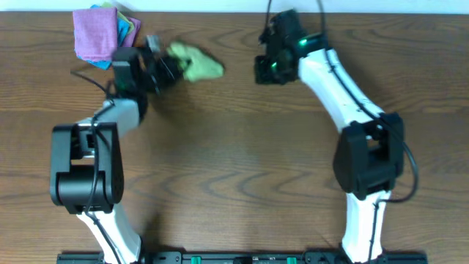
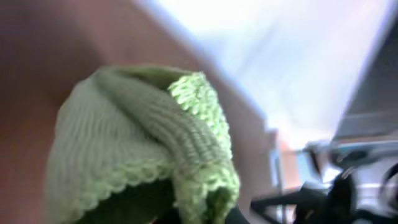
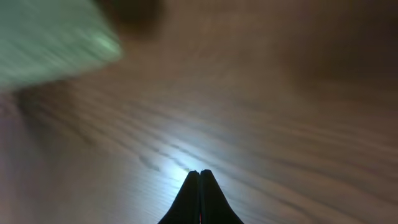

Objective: Fold the cloth
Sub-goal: 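Carry the folded cloth with the left gripper onto the cloth stack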

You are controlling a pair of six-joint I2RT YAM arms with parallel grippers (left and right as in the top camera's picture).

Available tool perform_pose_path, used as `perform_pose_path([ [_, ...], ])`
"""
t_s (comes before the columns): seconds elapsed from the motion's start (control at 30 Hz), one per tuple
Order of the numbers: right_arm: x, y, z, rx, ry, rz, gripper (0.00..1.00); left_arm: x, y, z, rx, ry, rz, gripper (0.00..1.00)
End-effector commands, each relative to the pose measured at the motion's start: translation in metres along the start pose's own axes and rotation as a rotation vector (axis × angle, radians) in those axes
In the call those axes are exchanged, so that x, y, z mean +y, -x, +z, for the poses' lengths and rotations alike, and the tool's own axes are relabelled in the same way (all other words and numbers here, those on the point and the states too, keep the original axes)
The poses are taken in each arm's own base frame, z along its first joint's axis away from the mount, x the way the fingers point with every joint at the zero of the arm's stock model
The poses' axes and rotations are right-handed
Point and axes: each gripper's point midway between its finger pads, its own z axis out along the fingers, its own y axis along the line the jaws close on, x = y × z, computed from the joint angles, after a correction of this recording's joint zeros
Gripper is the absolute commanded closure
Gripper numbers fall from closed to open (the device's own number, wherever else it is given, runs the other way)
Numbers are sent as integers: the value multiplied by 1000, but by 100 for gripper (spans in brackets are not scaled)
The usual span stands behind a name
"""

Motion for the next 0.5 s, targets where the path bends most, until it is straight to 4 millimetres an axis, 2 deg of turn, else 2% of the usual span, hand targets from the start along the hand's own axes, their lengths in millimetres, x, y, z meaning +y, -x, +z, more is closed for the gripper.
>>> perform_pose_path([
  [0.0, -10, 25, -54, -116, -66, -50, 99, -50, 74, -16, -141, -88, 47, 94],
  [0.03, -13, 25, -60, -118, -70, -46, 99, -58, 97, -25, -201, -89, 67, 94],
  [0.1, -18, 23, -68, -115, -76, -33, 99, -59, 144, -51, -340, -60, 59, 94],
  [0.2, -23, 20, -71, -102, -83, -20, 99, -35, 188, -92, -500, 3, -15, 94],
  [0.33, -21, 22, -70, -111, -80, -25, 99, 11, 213, -134, -587, 93, -89, 94],
  [0.47, -21, 22, -71, -113, -80, -25, 99, 40, 214, -135, -595, 133, -113, 94],
])
